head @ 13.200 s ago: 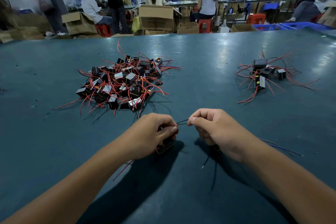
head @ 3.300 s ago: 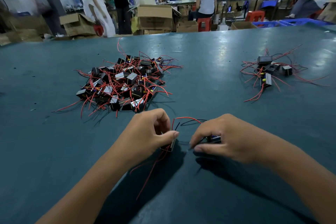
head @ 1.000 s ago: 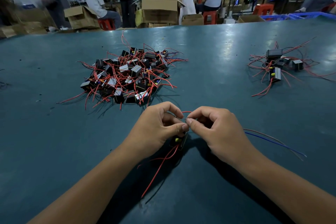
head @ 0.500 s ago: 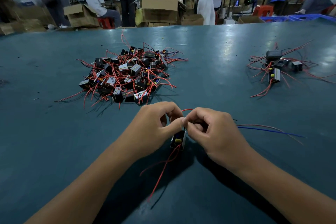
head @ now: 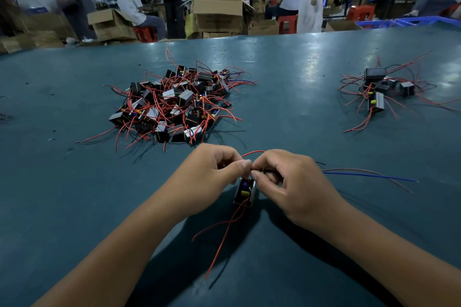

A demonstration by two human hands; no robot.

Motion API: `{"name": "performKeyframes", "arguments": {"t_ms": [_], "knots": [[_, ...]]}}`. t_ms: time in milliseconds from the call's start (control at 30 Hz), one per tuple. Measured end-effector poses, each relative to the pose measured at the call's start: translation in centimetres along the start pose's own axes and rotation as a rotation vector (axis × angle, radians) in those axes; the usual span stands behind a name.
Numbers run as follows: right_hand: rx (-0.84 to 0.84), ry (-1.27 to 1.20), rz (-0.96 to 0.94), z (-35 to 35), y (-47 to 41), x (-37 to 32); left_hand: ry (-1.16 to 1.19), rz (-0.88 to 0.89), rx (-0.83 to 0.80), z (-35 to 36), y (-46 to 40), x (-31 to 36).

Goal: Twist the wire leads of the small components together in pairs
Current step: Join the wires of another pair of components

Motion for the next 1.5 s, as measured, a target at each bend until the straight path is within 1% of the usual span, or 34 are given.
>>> {"name": "performKeyframes", "arguments": {"t_ms": [67, 133, 167, 200, 233, 300, 333, 367, 400, 467, 567, 700, 900, 1033, 1133, 1233, 1400, 1500], "knots": [[-0.006, 0.02, -0.028, 0.0, 0.0, -0.2, 0.145, -0.16, 0.029, 0.4, 0.2, -0.6], [-0.018, 0.051, -0.066, 0.0, 0.0, -0.4, 0.278, -0.313, 0.008, 0.9, 0.5, -1.0], [-0.021, 0.065, -0.08, 0.0, 0.1, -0.5, 0.336, -0.355, -0.004, 1.1, 0.5, -1.0], [-0.022, 0.071, -0.086, 0.0, 0.0, -0.5, 0.357, -0.352, 0.0, 1.0, 0.4, -1.0], [-0.022, 0.066, -0.083, 0.0, 0.0, -0.4, 0.302, -0.279, 0.027, 0.6, 0.3, -0.8], [-0.019, 0.025, -0.063, -0.2, -0.1, -0.2, -0.034, 0.039, 0.1, -0.9, 0.0, 0.1], [-0.017, 0.003, -0.056, -0.2, -0.1, -0.1, -0.2, 0.208, 0.104, -1.4, 0.0, 0.8], [-0.015, -0.013, -0.053, -0.3, -0.1, 0.0, -0.317, 0.346, 0.088, -1.6, 0.1, 1.3], [-0.013, -0.025, -0.05, -0.3, -0.2, 0.1, -0.387, 0.438, 0.054, -1.7, 0.2, 1.5], [-0.017, -0.049, -0.047, -0.4, -0.1, 0.2, -0.472, 0.52, 0.014, -1.5, 0.2, 1.5], [-0.04, -0.076, -0.054, -0.3, 0.0, 0.2, -0.603, 0.607, 0.036, -1.1, 0.4, 1.6], [-0.07, -0.077, -0.063, -0.3, 0.0, 0.3, -0.622, 0.666, 0.053, -1.1, 0.3, 1.8], [-0.071, -0.062, -0.078, -0.3, 0.1, 0.3, -0.643, 0.715, 0.049, -0.9, 0.4, 1.9], [-0.08, 0.005, -0.098, -0.3, 0.2, 0.2, -0.631, 0.678, 0.003, -0.6, 0.2, 1.5], [-0.065, 0.021, -0.107, -0.3, 0.3, 0.1, -0.569, 0.59, -0.019, -0.3, 0.2, 1.3], [-0.036, 0.007, -0.1, -0.4, 0.2, 0.1, -0.405, 0.444, -0.033, 0.1, 0.2, 1.1], [-0.006, 0.051, -0.104, -0.3, 0.3, -0.2, -0.084, 0.149, -0.073, 0.5, 0.0, 0.5], [0.01, 0.096, -0.135, -0.3, 0.3, -0.6, 0.097, -0.018, -0.054, 0.6, 0.0, 0.4]]}}
Point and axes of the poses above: each hand's wrist, its own y-axis away from the middle knuckle, its own z-axis out of the palm, x = y × z, the point moved 4 cm from there along -y, towards the middle knuckle, and after that the axes turned 4 degrees about z, right-handed, at the moved point
